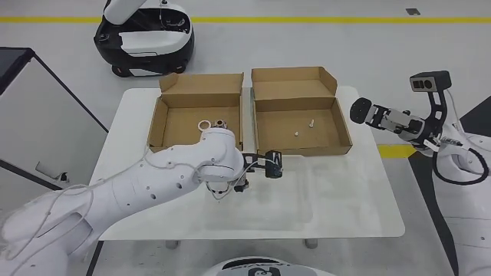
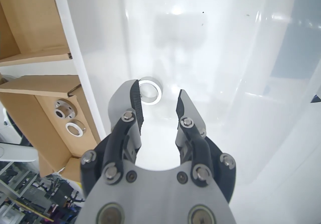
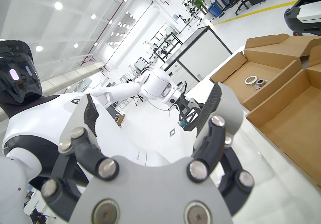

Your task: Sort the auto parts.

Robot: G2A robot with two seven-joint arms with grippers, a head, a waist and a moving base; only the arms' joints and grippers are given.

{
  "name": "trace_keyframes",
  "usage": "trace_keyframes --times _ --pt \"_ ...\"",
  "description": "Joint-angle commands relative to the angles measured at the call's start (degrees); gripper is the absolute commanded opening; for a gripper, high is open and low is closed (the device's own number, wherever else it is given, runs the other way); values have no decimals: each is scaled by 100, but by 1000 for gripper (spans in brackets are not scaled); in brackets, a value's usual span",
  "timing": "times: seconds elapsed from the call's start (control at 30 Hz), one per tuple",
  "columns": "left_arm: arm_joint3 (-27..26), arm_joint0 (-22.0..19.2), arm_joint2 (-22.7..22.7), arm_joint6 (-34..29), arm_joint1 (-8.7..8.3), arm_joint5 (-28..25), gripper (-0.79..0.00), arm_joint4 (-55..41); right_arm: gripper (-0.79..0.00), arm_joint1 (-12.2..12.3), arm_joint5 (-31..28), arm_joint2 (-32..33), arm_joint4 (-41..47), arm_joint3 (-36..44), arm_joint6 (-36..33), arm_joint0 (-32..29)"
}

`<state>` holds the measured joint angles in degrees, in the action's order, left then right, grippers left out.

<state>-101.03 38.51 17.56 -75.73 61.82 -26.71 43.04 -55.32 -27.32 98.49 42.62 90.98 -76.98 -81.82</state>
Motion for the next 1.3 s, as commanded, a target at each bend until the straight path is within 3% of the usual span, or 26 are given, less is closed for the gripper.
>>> trace_keyframes --times 0.0,0.33,0.87,1.27 --pt "83 4 -34 38 40 -16 -422 5 0 0 0 0 0 0 0 0" --pt "415 -50 -151 -8 242 7 -477 215 0 0 0 0 0 0 0 0" --pt "660 117 -94 -43 300 85 -616 454 0 0 0 0 0 0 0 0" --pt "822 217 -31 -114 323 81 -646 611 0 0 0 0 0 0 0 0"
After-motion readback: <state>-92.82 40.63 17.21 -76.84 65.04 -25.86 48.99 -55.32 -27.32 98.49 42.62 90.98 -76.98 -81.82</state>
